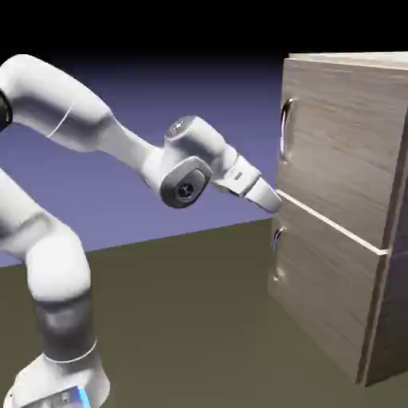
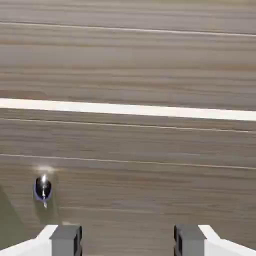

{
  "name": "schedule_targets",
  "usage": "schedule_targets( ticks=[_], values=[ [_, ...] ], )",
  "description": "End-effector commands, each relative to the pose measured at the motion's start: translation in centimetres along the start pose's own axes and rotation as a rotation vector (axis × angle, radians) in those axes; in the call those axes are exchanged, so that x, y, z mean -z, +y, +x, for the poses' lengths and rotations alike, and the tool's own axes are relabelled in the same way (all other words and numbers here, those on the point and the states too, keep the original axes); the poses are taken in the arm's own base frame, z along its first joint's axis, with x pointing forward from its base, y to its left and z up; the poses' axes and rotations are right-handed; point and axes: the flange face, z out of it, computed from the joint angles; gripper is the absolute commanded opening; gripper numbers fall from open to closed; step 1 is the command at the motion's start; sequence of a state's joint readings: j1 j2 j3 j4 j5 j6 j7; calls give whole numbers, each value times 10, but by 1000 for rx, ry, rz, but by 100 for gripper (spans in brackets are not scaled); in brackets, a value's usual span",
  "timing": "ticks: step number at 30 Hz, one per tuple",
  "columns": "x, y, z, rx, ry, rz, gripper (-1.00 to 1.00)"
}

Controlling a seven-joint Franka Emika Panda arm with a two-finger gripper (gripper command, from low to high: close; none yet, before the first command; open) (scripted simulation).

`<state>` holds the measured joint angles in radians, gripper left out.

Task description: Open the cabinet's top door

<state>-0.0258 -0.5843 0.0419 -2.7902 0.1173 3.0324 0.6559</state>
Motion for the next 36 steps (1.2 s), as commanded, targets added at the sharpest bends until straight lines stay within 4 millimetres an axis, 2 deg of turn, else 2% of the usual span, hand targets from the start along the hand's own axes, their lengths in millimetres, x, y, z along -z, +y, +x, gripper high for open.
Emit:
schedule_targets(
  ticks=[1,9,18,27,36],
  values=[
    [3,-1,4,-6,9,6,0],
    [30,-8,33,-45,82,64,0],
    [56,-17,50,-74,162,140,0],
    [75,-29,52,-86,243,221,0],
    [82,-45,42,-85,325,302,0]
  ],
)
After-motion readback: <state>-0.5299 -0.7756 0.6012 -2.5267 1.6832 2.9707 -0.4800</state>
